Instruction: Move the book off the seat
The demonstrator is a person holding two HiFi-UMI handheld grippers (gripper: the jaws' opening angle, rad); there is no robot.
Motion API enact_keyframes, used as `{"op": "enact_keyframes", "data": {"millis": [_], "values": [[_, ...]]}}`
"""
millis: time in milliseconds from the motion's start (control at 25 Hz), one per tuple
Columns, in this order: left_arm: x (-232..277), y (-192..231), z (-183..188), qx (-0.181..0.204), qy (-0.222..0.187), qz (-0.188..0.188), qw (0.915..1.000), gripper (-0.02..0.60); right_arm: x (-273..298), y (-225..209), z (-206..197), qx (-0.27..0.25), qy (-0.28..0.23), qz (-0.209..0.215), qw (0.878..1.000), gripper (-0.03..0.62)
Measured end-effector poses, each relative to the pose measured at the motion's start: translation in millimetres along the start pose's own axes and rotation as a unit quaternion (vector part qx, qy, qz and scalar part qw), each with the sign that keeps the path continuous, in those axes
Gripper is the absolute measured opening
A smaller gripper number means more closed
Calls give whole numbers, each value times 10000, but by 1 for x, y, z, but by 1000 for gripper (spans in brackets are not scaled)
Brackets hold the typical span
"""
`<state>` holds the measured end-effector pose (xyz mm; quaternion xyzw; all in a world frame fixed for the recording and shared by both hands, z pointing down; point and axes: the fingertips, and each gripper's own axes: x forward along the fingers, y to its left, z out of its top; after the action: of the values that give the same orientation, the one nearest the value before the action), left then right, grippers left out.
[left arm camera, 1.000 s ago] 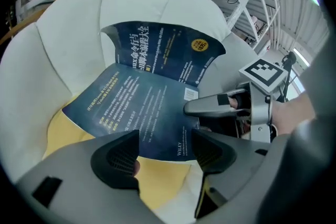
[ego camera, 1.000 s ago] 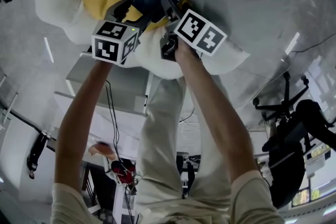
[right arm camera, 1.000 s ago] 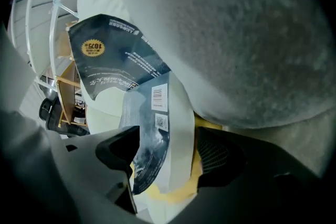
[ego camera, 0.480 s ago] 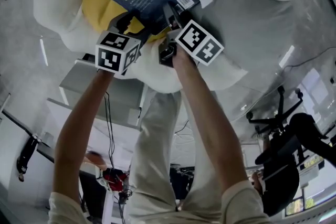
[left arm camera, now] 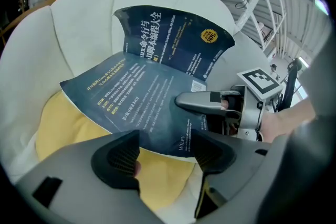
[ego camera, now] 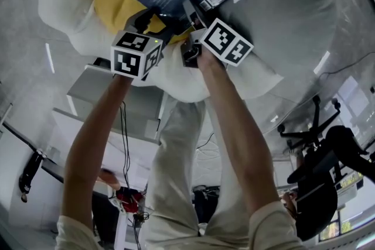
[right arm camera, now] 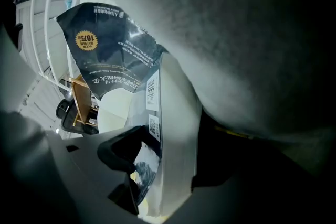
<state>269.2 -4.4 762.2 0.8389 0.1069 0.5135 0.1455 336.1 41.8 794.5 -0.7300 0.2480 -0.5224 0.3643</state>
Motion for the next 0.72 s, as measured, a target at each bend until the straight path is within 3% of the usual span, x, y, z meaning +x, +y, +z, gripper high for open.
{"op": "enact_keyframes", "data": {"millis": [200, 720], "values": [[-5, -13, 2, -126, -23, -103, 9999, 291, -7, 14, 2, -10, 8, 213, 9998, 233], [-54, -21, 26, -289, -464, 102, 9985, 291, -28, 53, 10, 20, 148, 256, 9996, 167]]}}
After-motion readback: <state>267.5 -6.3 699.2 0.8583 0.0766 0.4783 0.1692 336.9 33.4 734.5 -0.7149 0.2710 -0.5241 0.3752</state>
